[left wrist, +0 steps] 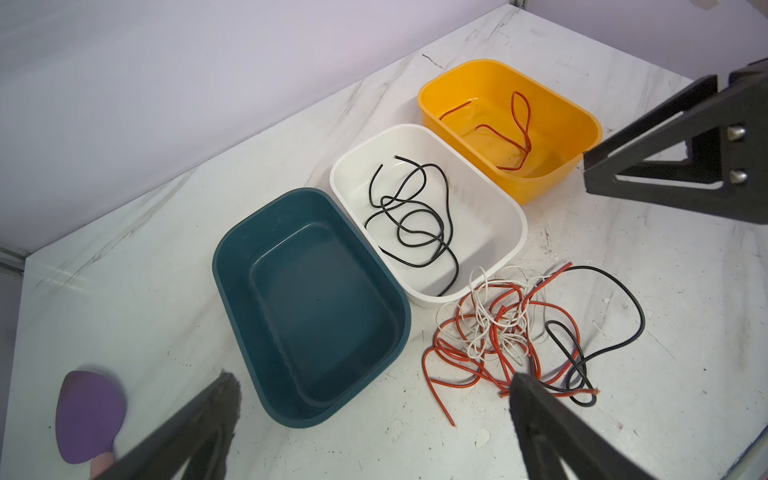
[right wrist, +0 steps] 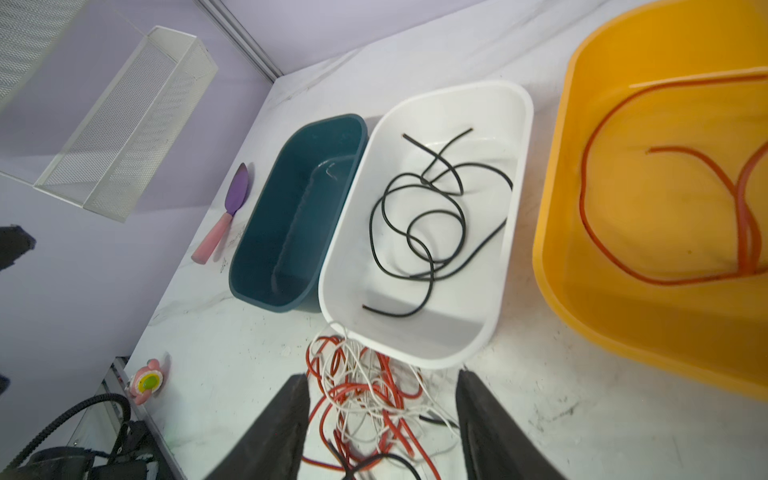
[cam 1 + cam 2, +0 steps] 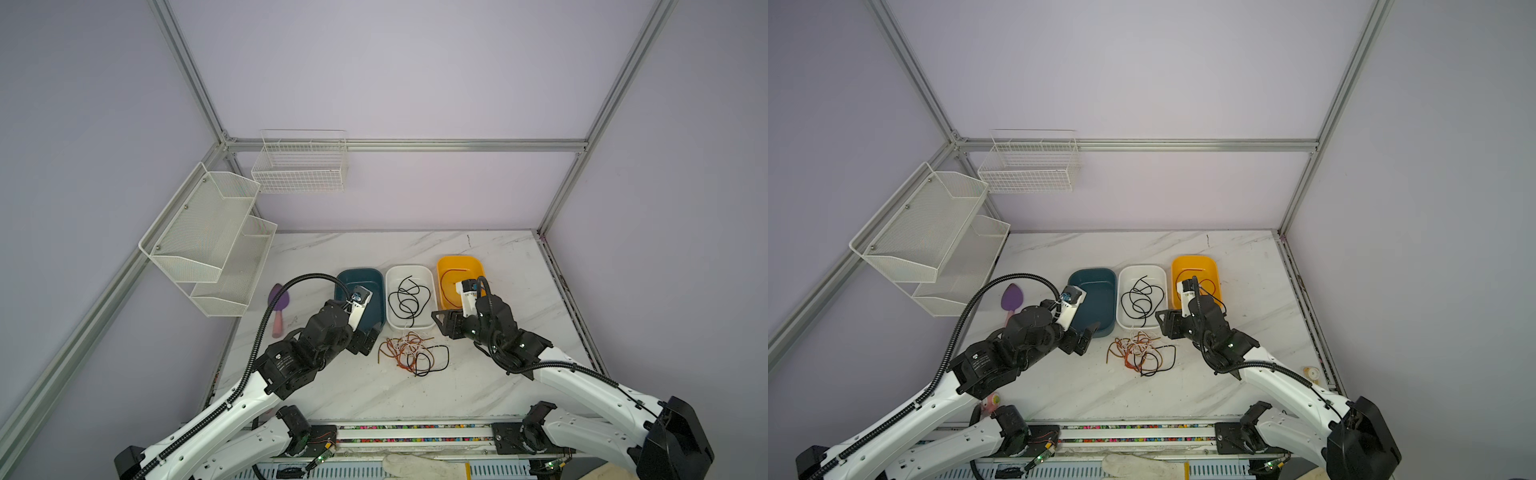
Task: Untangle the cables
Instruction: 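Move the right gripper back down to the wire bundle, then close the right gripper on a black wire while the left gripper moves toward the bundle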
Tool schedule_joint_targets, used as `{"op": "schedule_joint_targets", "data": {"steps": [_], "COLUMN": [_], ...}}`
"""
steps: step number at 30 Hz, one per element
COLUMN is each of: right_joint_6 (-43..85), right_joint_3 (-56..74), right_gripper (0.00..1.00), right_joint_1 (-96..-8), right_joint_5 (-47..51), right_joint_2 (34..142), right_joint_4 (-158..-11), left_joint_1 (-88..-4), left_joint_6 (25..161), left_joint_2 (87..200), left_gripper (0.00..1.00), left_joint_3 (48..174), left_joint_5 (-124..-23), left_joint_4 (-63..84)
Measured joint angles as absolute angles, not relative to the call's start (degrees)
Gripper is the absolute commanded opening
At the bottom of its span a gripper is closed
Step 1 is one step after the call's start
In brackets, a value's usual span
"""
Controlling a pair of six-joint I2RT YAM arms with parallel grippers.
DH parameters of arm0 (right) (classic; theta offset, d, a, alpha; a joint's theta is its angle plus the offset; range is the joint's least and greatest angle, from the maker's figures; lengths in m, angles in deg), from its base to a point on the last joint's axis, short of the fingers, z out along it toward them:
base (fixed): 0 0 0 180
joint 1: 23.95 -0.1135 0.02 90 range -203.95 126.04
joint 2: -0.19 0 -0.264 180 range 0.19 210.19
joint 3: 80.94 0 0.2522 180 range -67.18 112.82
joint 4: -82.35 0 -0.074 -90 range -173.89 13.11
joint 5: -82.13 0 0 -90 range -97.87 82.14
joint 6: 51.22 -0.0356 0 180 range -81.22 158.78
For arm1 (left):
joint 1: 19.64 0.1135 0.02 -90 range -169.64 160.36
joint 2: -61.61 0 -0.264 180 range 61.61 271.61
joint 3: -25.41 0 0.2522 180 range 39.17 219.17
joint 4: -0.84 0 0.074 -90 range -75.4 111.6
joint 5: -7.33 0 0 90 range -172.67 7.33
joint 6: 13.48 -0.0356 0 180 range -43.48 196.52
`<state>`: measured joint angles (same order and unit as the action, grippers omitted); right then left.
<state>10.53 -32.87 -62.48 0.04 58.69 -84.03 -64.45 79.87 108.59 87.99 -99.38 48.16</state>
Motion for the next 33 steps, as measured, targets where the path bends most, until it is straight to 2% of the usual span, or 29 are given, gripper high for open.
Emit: {"op": "schedule_joint_targets", "data": {"steps": [5, 16, 25, 33], "right_joint_6": [7.0, 2.8, 0.9, 0.2], "right_joint_3": [-38.8, -43.9, -46.2, -47.2], "right_gripper": [0.61, 0.59, 0.52, 0.4], "right_joint_1": [-62.5, -62.5, -62.5, -62.5], "right_joint_5": [0.1, 0.8, 2.6, 4.0], "right_joint_2": [52.7, 52.2, 52.8, 55.5], "right_joint_4": [-80.8, -77.7, -78.9, -81.6], "left_joint_1": [-64.5, -64.5, -64.5, -64.5], "left_joint_6": [79.9, 79.9, 79.9, 79.9], "left_joint_2": [109.6, 111.4, 114.9, 119.3], "left_gripper": [1.0, 1.0, 1.0, 1.0], "left_joint_3": [88.0, 88.0, 88.0, 88.0], "left_joint_5": [-99.2, -98.4, -95.4, -86.8], "left_joint_4": [48.3, 48.6, 49.2, 50.3]}}
